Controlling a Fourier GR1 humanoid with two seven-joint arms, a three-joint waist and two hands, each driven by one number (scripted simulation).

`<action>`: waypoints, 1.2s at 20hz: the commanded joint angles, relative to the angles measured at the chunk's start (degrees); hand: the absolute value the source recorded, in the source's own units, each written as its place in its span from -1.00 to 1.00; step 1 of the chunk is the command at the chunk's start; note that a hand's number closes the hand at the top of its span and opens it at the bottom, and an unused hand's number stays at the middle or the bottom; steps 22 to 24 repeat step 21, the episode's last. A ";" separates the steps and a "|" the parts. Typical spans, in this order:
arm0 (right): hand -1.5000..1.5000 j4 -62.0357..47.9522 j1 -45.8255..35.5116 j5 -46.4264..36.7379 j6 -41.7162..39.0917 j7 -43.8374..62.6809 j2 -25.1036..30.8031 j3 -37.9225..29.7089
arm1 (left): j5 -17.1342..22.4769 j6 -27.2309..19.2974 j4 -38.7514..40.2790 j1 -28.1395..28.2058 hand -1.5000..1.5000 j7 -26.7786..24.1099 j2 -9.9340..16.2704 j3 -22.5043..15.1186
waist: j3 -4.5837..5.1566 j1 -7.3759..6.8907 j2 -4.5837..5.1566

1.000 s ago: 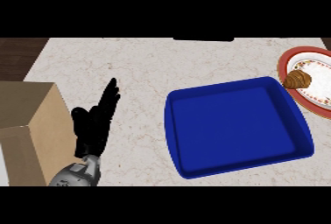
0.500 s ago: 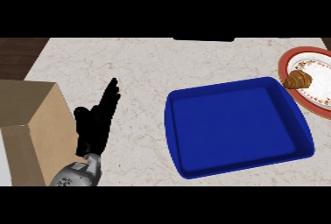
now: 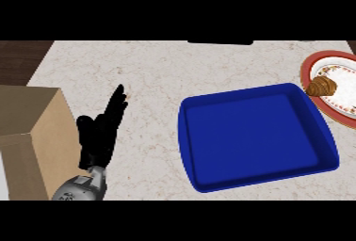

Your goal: Pick the croissant from the tray and place it in the plate

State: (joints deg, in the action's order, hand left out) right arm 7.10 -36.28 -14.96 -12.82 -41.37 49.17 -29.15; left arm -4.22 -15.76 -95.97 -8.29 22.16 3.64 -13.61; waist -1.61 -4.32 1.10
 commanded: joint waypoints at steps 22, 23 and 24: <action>-1.00 -1.39 4.73 2.35 6.22 -0.30 3.00 -3.68 | -1.33 1.80 5.18 5.20 0.00 -3.14 1.94 2.45 | 0.82 -1.02 1.37; -1.00 -1.39 4.73 2.35 6.22 -0.30 3.00 -3.68 | -1.33 1.80 5.18 5.20 0.00 -3.14 1.94 2.45 | 0.82 -1.02 1.37; -1.00 -1.39 4.73 2.35 6.22 -0.30 3.00 -3.68 | -1.33 1.80 5.18 5.20 0.00 -3.14 1.94 2.45 | 0.82 -1.02 1.37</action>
